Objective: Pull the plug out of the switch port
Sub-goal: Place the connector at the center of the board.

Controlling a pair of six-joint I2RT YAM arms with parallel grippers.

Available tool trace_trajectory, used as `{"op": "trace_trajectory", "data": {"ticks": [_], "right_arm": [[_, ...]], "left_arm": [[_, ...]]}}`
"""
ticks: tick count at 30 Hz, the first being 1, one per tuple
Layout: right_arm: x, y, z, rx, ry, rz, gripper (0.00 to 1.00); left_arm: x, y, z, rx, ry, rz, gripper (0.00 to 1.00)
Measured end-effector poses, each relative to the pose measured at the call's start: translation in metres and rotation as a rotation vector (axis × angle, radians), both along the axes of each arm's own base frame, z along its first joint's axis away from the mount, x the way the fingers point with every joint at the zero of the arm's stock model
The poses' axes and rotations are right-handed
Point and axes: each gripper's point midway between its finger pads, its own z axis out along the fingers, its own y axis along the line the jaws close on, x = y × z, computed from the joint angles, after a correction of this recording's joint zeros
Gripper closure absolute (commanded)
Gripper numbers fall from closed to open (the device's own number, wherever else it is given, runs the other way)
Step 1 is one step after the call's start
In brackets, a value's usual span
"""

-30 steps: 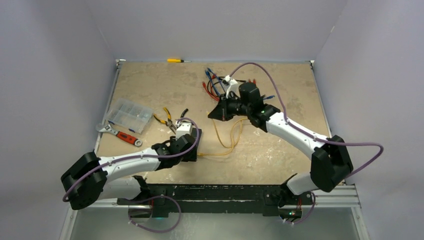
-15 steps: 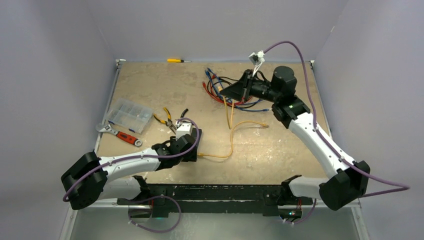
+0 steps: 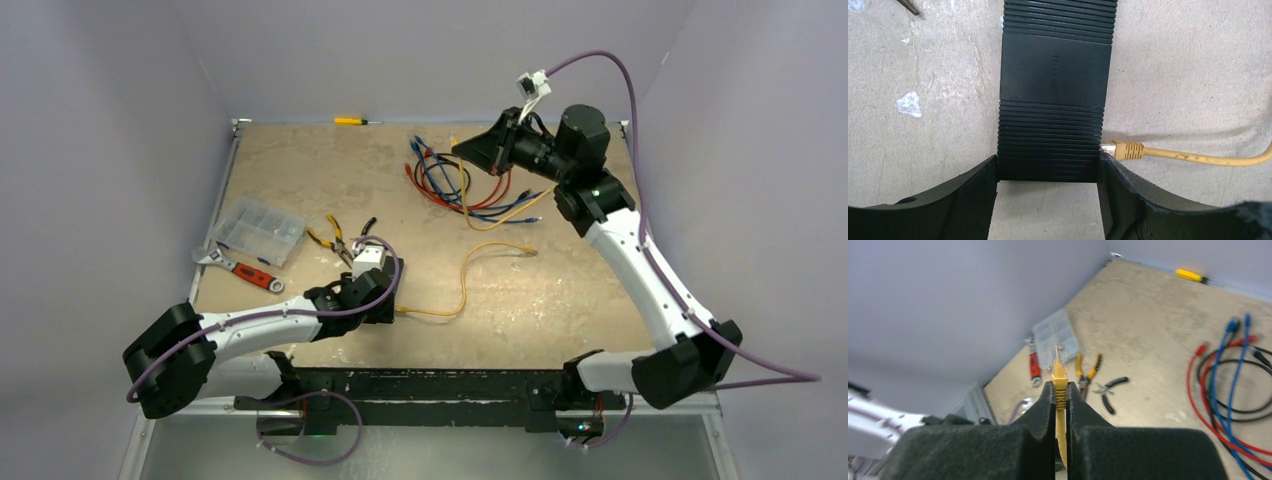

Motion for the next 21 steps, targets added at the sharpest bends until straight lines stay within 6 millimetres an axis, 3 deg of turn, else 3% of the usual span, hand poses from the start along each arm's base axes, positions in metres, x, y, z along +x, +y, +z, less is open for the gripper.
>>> {"op": "trace_trajectory", "data": {"ticks": [8, 16, 21], "right_arm": [[0.074, -0.013, -0.063, -0.151, 0.131, -0.165, 1.0], [0.13, -0.026, -0.096, -0.218, 0.175, -0.255, 1.0], [0.161, -0.023, -0.13, -0.251, 0.228, -0.268, 1.0]], "left_arm": [[0.0, 0.0, -0.001, 0.004, -0.001, 0.001, 1.0], [0.003, -0.001, -0.001, 0.009, -0.004, 0.004, 1.0], [0.004, -0.003, -0.001, 0.011, -0.003, 0.005, 1.0]]}}
